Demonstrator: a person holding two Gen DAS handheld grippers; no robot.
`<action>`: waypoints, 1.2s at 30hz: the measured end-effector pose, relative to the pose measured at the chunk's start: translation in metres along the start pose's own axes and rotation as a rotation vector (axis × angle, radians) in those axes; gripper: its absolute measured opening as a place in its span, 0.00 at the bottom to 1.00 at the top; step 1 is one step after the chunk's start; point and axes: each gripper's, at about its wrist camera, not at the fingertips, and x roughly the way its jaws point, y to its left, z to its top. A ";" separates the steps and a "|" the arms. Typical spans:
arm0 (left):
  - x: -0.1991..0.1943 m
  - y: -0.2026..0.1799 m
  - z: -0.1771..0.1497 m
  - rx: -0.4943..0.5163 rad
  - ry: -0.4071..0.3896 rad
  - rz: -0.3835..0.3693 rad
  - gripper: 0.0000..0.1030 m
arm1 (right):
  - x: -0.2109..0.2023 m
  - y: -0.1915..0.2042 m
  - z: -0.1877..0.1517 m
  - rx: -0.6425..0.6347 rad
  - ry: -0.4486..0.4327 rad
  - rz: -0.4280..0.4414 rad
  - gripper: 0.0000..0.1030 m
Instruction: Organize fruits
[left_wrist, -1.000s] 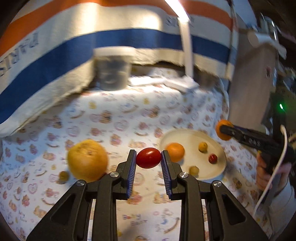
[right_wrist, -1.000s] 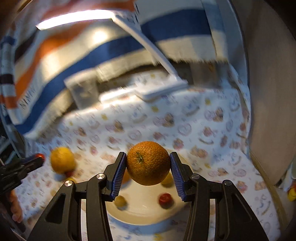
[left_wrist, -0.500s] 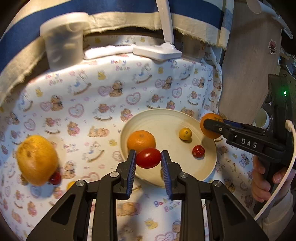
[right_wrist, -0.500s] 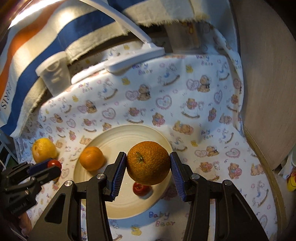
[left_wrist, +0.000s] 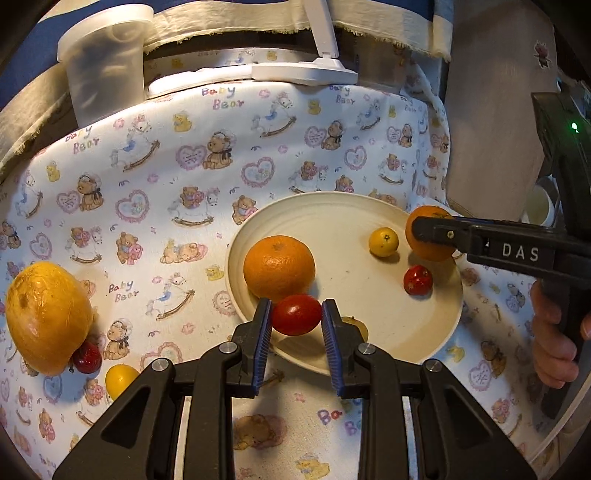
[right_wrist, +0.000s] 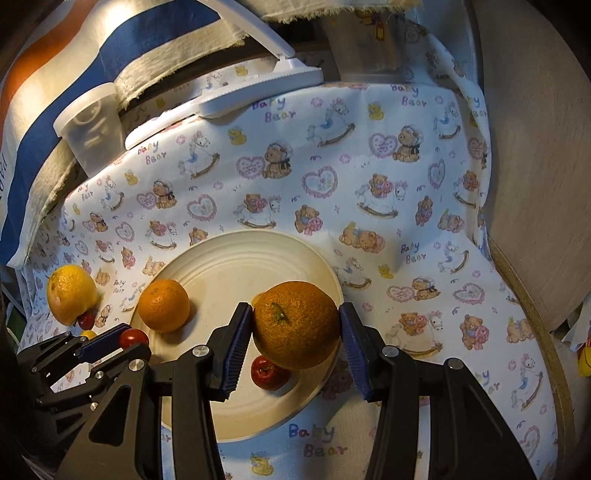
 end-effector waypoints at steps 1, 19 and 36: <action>-0.001 -0.001 0.000 0.003 -0.003 0.010 0.25 | 0.001 -0.001 0.000 0.006 0.005 0.000 0.48; -0.009 -0.002 -0.001 0.011 -0.042 0.014 0.39 | 0.008 0.002 -0.004 -0.021 0.013 -0.017 0.49; -0.022 0.009 -0.003 -0.050 -0.110 0.067 0.78 | -0.001 0.001 -0.002 -0.002 -0.017 -0.001 0.60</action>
